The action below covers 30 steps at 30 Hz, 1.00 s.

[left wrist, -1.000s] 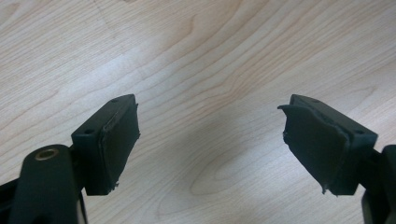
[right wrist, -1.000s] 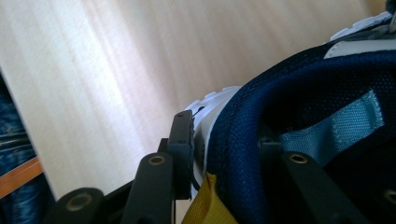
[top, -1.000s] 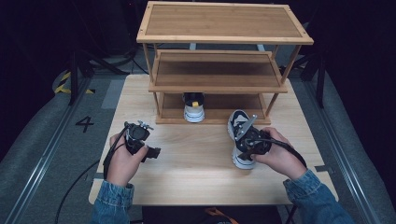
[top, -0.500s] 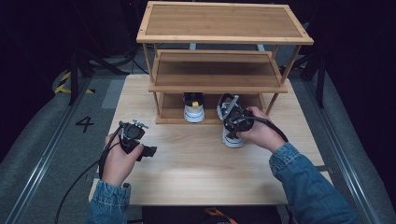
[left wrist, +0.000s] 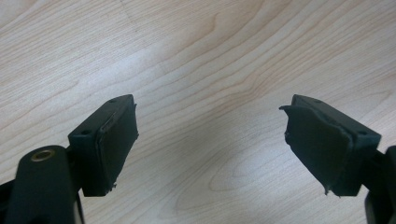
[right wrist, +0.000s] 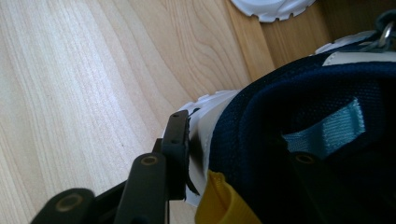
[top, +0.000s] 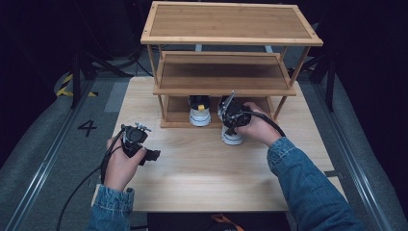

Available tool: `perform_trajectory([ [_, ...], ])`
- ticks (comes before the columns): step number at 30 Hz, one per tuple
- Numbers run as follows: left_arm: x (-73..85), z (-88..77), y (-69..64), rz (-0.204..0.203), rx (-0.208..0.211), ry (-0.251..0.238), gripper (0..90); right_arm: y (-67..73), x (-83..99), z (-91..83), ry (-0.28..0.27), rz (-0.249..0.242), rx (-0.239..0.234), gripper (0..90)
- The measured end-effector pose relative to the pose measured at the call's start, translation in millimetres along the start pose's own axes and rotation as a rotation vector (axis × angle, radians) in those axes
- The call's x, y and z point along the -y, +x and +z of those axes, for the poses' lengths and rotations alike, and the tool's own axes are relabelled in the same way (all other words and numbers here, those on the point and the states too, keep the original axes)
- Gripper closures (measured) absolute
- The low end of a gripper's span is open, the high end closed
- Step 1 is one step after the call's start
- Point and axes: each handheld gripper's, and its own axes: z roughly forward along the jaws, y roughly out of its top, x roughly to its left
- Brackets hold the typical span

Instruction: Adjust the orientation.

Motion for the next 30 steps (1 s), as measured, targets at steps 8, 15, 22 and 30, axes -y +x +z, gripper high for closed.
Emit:
perform_trajectory([
  [8, -7.4, 3.8, -3.9, 0.022, 0.012, 0.003, 17.4, -6.2, -0.2, -4.9, -0.011, 0.022, -0.002, 60.6],
  [15, -13.5, 7.4, -6.0, 0.043, 0.022, 0.004, 17.4, -4.2, 1.7, -6.9, -0.033, -0.004, 0.058, 49.7],
  [22, -20.1, 9.7, -9.2, 0.058, 0.028, 0.005, 17.4, 1.2, 6.6, -19.6, -0.113, 0.029, 0.134, 41.0],
  [30, -25.8, 12.7, -11.9, 0.069, 0.038, 0.005, 17.4, 16.2, 22.1, -51.5, -0.251, 0.101, 0.231, 39.3],
])
